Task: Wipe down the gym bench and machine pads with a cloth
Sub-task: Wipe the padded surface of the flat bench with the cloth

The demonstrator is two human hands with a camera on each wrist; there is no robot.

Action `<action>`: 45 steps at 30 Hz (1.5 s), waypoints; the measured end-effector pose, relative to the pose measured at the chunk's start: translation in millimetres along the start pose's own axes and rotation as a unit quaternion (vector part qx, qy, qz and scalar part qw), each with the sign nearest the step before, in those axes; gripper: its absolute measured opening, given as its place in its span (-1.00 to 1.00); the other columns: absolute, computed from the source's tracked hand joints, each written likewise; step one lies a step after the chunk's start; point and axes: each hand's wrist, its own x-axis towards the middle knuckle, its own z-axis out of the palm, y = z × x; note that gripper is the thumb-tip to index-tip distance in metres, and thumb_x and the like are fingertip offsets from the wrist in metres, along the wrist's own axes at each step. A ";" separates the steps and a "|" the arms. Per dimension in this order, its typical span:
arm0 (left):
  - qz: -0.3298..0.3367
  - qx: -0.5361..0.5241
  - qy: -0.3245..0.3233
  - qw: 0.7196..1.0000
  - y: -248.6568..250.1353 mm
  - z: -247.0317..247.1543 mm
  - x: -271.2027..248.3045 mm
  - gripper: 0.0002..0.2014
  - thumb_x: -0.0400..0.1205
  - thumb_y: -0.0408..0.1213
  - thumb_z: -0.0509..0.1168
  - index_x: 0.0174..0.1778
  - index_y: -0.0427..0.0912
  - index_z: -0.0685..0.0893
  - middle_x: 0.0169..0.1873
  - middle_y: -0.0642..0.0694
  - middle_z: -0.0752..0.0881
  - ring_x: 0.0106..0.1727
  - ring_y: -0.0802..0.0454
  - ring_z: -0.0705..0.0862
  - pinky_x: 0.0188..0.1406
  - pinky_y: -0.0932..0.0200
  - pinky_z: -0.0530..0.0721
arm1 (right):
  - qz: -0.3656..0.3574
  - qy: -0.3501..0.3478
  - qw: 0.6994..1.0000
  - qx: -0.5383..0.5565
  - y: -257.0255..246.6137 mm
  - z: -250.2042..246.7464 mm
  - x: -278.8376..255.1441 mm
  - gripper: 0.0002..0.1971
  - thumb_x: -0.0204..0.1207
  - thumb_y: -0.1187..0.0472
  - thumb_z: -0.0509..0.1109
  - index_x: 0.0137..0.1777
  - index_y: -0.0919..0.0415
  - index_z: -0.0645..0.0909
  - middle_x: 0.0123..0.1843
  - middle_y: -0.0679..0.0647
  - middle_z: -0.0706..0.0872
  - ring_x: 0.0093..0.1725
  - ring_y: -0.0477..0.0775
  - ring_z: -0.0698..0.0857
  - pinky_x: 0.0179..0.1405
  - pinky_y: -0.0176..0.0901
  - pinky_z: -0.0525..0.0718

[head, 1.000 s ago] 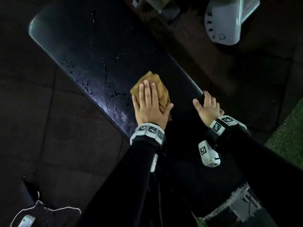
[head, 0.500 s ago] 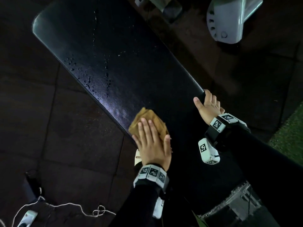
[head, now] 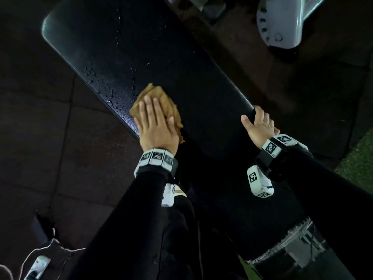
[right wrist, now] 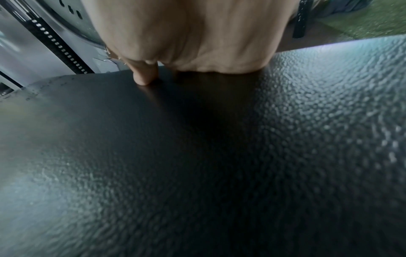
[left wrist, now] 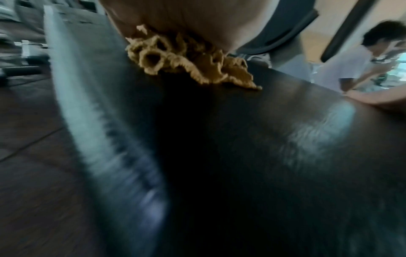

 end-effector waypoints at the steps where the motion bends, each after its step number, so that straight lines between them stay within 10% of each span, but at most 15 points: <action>1: -0.021 -0.010 0.011 1.000 -5.4 1.3 -11.0 -0.39 0.76 -0.03 -0.07 0.67 -0.26 -0.02 0.67 -0.22 -0.02 0.68 -0.17 -0.09 0.62 -0.24 -0.10 | 0.000 0.000 1.000 -0.001 0.0 -0.1 -0.1 -0.34 0.56 -0.32 -0.04 0.61 -0.09 -0.01 0.59 0.08 0.22 0.53 0.20 0.24 0.47 0.25 0.12; 5: -0.072 -0.047 0.015 0.996 5.7 17.6 -72.1 -0.42 0.75 -0.14 -0.01 0.64 -0.36 0.08 0.64 -0.34 0.04 0.66 -0.30 -0.02 0.57 -0.39 0.04 | -0.003 -0.004 1.000 -0.003 -1.2 -1.1 -1.8 -0.34 0.57 -0.31 -0.05 0.62 -0.08 -0.03 0.59 0.09 0.21 0.54 0.20 0.23 0.47 0.24 0.12; 9: 0.020 -0.037 -0.022 0.999 40.6 38.1 -113.8 -0.38 0.69 -0.06 0.02 0.63 -0.32 0.16 0.64 -0.30 0.09 0.66 -0.27 -0.03 0.58 -0.38 -0.05 | -0.003 0.000 1.000 -0.004 0.4 -1.0 -0.9 -0.34 0.57 -0.32 -0.06 0.62 -0.09 -0.03 0.60 0.09 0.21 0.54 0.20 0.23 0.47 0.24 0.12; 17: 0.058 -0.048 0.030 0.997 31.3 31.1 -70.9 -0.35 0.66 0.19 0.08 0.52 -0.23 0.40 0.63 -0.27 0.18 0.66 -0.16 0.09 0.61 -0.22 0.04 | 0.003 -0.002 1.000 0.001 0.9 -0.2 0.8 -0.32 0.55 -0.34 -0.07 0.61 -0.10 -0.04 0.62 0.06 0.18 0.57 0.17 0.19 0.50 0.22 0.07; 24: -0.101 -0.138 0.082 0.982 -9.8 24.0 -51.7 -0.34 0.68 0.10 0.13 0.59 -0.28 0.25 0.65 -0.36 -0.01 0.66 -0.34 -0.08 0.57 -0.37 0.13 | -0.001 0.023 1.000 0.021 -2.4 -0.8 -7.3 -0.34 0.57 -0.31 0.00 0.61 -0.10 0.02 0.61 0.06 0.20 0.57 0.16 0.20 0.52 0.22 0.04; 29: -0.211 -0.299 0.085 0.927 2.5 32.0 -80.3 -0.30 0.68 0.03 0.18 0.65 -0.22 0.08 0.66 -0.25 -0.04 0.53 -0.33 0.30 0.40 -0.19 0.44 | -0.017 0.070 0.996 0.045 -8.8 1.5 -18.0 -0.36 0.60 -0.24 0.08 0.63 -0.12 0.01 0.65 0.05 0.15 0.60 0.13 0.16 0.55 0.20 -0.01; 36: -0.307 -0.428 0.046 0.849 17.0 50.1 -116.6 -0.25 0.69 0.00 0.14 0.67 -0.16 -0.13 0.65 -0.18 0.10 0.61 -0.08 0.23 0.47 0.30 0.26 | -0.088 0.126 0.988 0.018 -61.4 13.8 -32.9 -0.16 0.52 -0.21 0.25 0.66 -0.08 -0.14 0.71 -0.01 -0.15 0.66 0.21 -0.10 0.57 0.22 -0.20; 41: -0.303 -0.426 0.056 0.851 9.1 43.6 -96.9 -0.26 0.71 0.00 0.10 0.67 -0.23 -0.12 0.64 -0.22 0.13 0.61 -0.12 0.25 0.53 0.08 0.34 | -0.058 0.048 0.997 0.009 -108.6 12.6 -7.4 0.05 0.33 -0.40 0.32 0.64 -0.16 -0.26 0.69 -0.07 -0.30 0.65 0.27 -0.27 0.57 0.23 -0.28; 45: -0.280 -0.418 0.082 0.860 -14.6 27.2 -52.4 -0.27 0.72 -0.04 0.11 0.67 -0.25 -0.12 0.64 -0.24 0.14 0.60 -0.11 0.23 0.33 0.55 0.13 | -0.038 -0.030 0.999 0.010 -110.3 4.8 7.9 0.22 0.11 -0.53 0.35 0.58 -0.26 -0.40 0.67 -0.08 -0.37 0.62 0.36 -0.32 0.53 0.34 -0.31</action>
